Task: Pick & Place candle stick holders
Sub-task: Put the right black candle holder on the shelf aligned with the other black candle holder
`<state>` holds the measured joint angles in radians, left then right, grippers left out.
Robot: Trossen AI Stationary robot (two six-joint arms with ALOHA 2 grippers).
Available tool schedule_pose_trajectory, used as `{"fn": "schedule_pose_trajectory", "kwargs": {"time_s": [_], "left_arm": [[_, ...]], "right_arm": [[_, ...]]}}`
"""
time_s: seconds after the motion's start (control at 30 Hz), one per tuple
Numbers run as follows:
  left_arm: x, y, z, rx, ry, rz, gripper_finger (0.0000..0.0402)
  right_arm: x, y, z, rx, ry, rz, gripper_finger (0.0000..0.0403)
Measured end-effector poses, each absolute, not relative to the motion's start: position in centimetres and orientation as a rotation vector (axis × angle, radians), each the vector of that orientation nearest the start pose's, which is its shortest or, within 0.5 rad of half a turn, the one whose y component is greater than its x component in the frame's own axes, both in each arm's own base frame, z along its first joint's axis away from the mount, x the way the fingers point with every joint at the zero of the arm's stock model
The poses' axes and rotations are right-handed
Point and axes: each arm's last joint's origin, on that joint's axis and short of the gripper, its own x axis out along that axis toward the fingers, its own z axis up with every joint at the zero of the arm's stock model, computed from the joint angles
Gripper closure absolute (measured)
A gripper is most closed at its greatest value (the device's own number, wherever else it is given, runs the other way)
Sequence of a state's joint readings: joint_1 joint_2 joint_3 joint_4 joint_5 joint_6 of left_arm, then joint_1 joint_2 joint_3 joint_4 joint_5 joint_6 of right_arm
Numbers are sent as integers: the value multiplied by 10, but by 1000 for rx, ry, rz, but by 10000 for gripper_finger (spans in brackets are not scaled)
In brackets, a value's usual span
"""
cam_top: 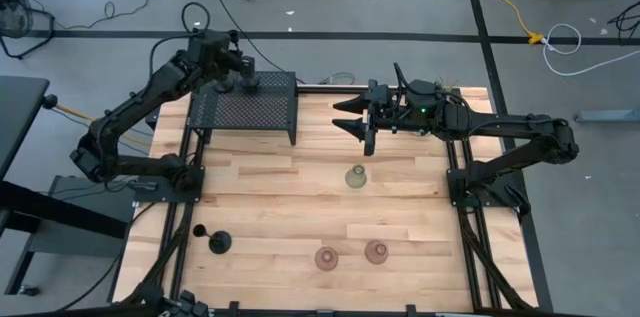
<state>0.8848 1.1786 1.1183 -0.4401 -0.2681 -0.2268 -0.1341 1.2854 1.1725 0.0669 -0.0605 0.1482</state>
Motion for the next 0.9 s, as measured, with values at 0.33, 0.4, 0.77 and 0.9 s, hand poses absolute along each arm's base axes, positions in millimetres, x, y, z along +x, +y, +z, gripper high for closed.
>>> {"fn": "schedule_pose_trajectory", "kwargs": {"time_s": [0.33,0.4,0.77,0.9], "left_arm": [[159,209,336,-370,416,1189,391],[161,213,333,-372,424,1189,391],[165,216,331,-374,422,1173,387],[165,215,330,-378,430,1166,383]], "right_arm": [[290,-37,384,152,40,-77,195],[290,-37,384,152,40,-77,195],[290,-37,384,148,41,-82,195],[290,-38,384,141,40,-103,195]]}}
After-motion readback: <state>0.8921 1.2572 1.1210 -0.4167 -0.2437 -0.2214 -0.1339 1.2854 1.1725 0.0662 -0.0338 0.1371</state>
